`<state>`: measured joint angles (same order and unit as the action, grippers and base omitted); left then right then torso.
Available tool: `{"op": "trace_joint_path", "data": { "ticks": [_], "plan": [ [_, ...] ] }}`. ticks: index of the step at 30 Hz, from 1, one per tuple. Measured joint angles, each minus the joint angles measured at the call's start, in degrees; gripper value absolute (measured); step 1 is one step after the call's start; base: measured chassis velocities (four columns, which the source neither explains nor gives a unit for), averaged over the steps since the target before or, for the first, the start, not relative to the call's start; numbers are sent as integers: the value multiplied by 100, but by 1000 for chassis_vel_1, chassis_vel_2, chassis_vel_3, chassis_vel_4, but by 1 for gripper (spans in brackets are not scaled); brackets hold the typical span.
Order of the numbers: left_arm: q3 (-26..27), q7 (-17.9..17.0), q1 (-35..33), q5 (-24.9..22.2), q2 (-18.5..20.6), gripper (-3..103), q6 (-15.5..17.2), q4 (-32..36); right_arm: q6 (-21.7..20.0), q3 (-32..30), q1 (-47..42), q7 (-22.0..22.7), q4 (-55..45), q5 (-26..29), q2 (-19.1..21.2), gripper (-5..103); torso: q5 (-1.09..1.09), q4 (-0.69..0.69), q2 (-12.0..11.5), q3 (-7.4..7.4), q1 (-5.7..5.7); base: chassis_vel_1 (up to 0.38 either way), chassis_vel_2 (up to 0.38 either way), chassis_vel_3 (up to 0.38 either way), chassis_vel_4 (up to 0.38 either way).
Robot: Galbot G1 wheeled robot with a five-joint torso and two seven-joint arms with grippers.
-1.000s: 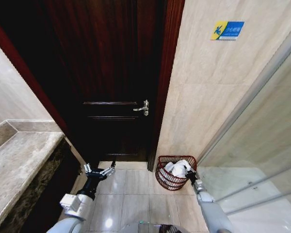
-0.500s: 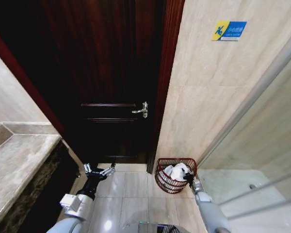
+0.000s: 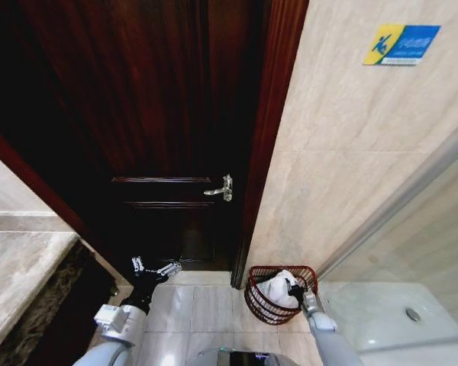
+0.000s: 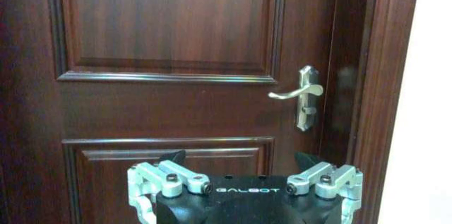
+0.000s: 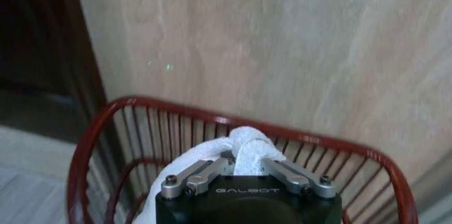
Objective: Discard the used towel into the hamper.
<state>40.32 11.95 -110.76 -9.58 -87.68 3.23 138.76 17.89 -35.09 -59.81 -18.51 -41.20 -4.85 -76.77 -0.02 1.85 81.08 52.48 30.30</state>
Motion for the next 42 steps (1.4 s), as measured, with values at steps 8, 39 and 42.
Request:
{"op": "trace_joint_path", "data": {
  "ticks": [8,39,42],
  "plan": [
    [0,0,0,0,0,100,0,0,-231,-23,328,-144,483,-118,-33,5,2,1,1,1,3,32,-31,-19,41],
    [0,0,0,0,0,100,0,0,-1083,-182,1877,105,2653,-60,-230,5,2,1,-1,1,5,0,0,0,0],
    [0,0,0,0,0,100,0,0,-1138,-170,1847,107,2587,-21,-228,7,2,1,0,1,4,0,0,0,0]
  ]
}}
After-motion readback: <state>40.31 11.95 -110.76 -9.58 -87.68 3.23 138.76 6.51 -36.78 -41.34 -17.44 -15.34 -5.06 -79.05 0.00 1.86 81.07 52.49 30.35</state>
